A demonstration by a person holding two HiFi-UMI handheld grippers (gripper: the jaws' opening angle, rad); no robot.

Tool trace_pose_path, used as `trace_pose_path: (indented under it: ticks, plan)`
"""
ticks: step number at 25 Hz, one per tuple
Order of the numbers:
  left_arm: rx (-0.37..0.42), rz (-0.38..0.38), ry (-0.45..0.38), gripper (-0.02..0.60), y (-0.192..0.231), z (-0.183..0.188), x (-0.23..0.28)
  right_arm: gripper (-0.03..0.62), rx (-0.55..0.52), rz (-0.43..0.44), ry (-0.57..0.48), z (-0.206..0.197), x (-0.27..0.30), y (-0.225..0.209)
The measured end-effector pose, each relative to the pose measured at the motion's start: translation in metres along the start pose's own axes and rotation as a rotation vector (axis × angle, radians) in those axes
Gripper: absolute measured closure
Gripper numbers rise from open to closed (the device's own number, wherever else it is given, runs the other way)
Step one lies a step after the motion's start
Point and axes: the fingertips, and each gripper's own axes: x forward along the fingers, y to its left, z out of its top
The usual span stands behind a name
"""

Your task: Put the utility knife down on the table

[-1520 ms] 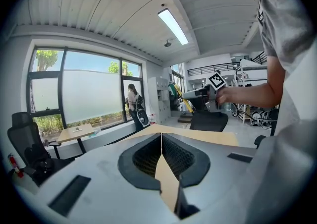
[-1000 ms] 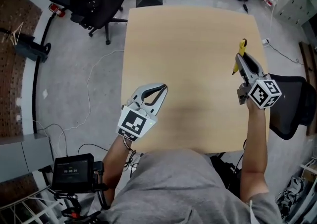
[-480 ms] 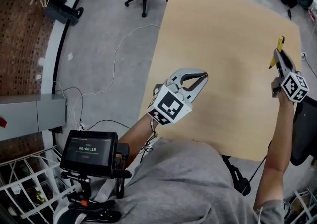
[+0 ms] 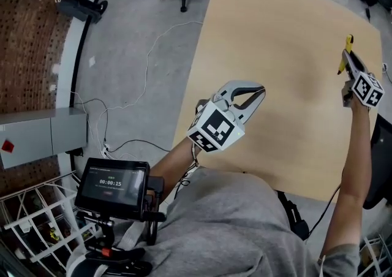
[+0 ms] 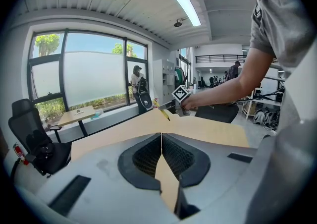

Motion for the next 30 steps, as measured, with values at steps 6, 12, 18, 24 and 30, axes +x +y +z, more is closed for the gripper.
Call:
trace_pose_path:
  ticks: [6,12,18,24,30]
  plan:
    - [-0.011,-0.017,0.014,0.575,-0.004,-0.007,0.004,0.476,-0.010,-0.014,0.036,-0.007,0.015,-0.009]
    - [-0.005,-0.014,0.028,0.575,-0.003,-0.009,0.000,0.474,-0.030,-0.016,0.089,-0.024,0.036,-0.017]
    - [-0.019,-0.018,0.042,0.575,-0.006,-0.014,0.002,0.476,-0.115,-0.025,0.184,-0.044,0.049,-0.026]
    - [-0.033,-0.017,0.054,0.575,-0.006,-0.016,0.004,0.476,-0.262,-0.045,0.294,-0.063,0.062,-0.038]
    - [-0.046,-0.020,0.071,0.575,-0.008,-0.023,0.004,0.474,-0.370,-0.056,0.376,-0.082,0.070,-0.045]
